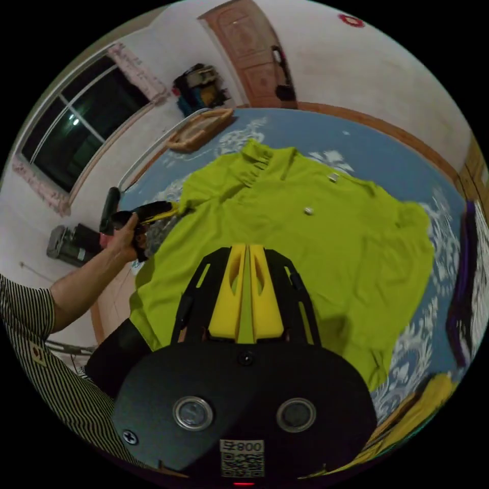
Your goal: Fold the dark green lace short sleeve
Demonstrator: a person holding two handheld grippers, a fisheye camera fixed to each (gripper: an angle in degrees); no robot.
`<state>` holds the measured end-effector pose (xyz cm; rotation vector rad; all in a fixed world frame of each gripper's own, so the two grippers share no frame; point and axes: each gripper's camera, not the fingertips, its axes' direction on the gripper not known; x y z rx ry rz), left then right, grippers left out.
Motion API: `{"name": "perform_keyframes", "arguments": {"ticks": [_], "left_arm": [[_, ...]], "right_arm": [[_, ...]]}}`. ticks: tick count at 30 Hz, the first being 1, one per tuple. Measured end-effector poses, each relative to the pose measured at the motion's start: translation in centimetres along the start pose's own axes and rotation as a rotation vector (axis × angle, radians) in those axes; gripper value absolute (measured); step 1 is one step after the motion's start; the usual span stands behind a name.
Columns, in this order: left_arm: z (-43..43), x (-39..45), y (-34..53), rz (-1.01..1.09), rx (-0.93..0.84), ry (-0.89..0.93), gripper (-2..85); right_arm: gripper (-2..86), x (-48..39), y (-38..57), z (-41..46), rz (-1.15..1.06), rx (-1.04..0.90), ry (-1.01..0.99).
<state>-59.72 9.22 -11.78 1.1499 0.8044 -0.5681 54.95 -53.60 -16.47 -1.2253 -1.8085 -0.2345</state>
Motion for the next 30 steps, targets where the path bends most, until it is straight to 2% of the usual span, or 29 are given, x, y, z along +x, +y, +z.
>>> {"name": "perform_keyframes", "arguments": {"ticks": [10, 16, 22, 30], "left_arm": [[-7.2, 1.1, 2.3, 0.126, 0.033, -0.054, 7.9], [-10.3, 2.5, 4.4, 0.159, 0.057, -0.138, 7.2], [-12.5, 3.5, 6.5, 0.161, 0.060, -0.183, 5.1], [-14.7, 3.1, 9.4, 0.092, 0.058, -0.066, 1.2]], "right_arm": [[7.6, -17.5, -19.4, 11.9, -0.358, -0.113, 0.016], [7.2, -24.2, -25.7, 18.3, -0.478, -0.220, 0.103], [6.3, -26.3, -28.9, 22.8, -0.471, -0.301, 0.210], [1.3, -25.6, -31.8, 23.2, -0.439, -0.272, 0.162]]}}
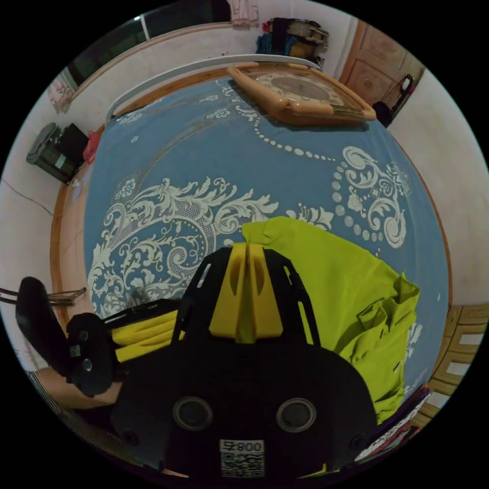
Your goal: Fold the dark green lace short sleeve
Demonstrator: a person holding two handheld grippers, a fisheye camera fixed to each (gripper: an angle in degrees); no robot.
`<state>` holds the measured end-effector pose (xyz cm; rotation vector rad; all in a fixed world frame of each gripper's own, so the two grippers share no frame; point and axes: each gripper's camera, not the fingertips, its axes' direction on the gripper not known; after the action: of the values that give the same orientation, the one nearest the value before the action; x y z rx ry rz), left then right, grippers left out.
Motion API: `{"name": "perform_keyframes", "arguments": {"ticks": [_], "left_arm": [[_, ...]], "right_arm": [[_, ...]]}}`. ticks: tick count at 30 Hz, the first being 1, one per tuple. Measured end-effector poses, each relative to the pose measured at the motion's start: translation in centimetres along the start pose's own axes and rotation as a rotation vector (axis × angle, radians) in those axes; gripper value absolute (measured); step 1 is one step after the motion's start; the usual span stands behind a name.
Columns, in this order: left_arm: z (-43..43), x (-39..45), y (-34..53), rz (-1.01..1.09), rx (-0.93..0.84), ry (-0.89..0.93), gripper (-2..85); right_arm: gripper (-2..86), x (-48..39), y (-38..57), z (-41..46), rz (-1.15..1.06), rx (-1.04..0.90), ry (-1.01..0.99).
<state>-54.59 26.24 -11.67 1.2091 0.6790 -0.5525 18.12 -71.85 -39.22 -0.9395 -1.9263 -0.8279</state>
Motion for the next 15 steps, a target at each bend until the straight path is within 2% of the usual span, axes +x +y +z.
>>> {"name": "perform_keyframes", "arguments": {"ticks": [3, 7, 15], "left_arm": [[-0.7, 0.4, 1.1, -0.004, -0.009, 0.036, 0.7], [-3.2, 2.3, 2.7, 0.045, 0.072, 0.048, 0.4], [-5.8, 10.8, 6.8, 0.349, 0.174, 0.022, 0.3]], "right_arm": [[0.6, 2.4, -0.3, -0.8, 0.054, 0.017, -0.104], [0.2, 7.0, 1.2, -3.5, 0.142, 0.132, -0.286], [0.3, 15.2, 8.5, -7.8, 0.264, 0.324, -0.495]]}}
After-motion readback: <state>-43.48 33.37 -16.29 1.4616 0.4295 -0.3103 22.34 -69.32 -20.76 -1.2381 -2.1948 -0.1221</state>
